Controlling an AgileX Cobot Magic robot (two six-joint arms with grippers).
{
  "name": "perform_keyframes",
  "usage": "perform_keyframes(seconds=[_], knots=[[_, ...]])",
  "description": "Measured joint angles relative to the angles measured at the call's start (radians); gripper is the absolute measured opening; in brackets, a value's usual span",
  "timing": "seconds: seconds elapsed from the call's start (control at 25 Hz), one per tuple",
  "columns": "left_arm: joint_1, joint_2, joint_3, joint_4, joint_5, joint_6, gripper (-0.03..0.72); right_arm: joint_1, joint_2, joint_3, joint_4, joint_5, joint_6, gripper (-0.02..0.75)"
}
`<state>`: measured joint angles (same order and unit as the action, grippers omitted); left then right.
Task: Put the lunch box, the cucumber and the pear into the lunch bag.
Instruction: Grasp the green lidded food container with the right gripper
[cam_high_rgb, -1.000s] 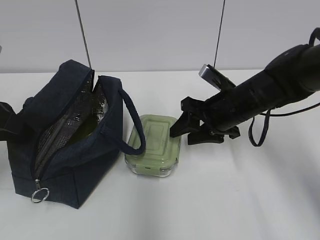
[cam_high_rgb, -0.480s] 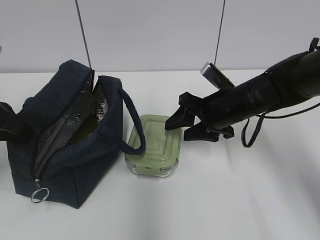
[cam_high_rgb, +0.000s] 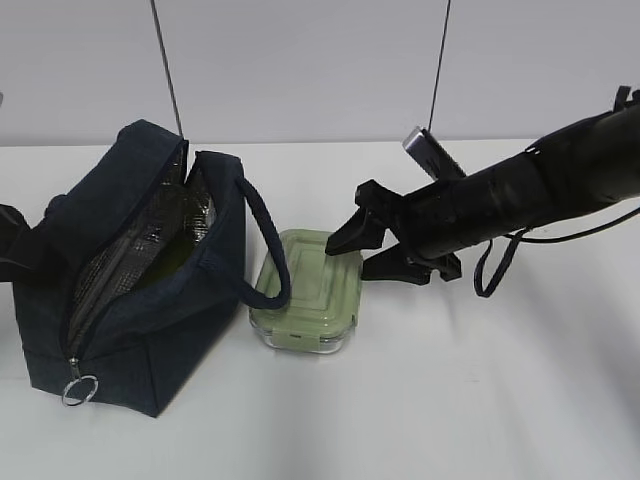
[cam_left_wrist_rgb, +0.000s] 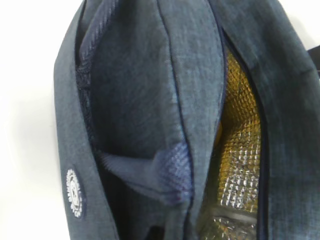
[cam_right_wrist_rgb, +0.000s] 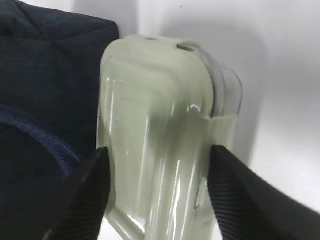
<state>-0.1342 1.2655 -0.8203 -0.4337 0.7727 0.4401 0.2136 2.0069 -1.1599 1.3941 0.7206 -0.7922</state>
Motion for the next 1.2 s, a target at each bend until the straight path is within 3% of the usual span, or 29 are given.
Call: perform_keyframes(seconds=[0.44,0.64,0.88,1.2], knots=[[0.000,0.000,0.000,0.002,0.000,0.000,0.003,0.000,0.027,0.000,-0.010,0.003,0.002,0.479],[0.000,0.000,0.000,0.003,0.000,0.000,0.003,0.000,0.027,0.000,-0.034,0.003,0.002,0.556],[0.000,0.000,0.000,0.003,0.000,0.000,0.003,0.000,0.054,0.000,-0.036,0.022,0.002,0.580],[0.000,0.000,0.000,0.008,0.000,0.000,0.003,0.000,0.098,0.000,0.030,0.058,-0.055,0.580]])
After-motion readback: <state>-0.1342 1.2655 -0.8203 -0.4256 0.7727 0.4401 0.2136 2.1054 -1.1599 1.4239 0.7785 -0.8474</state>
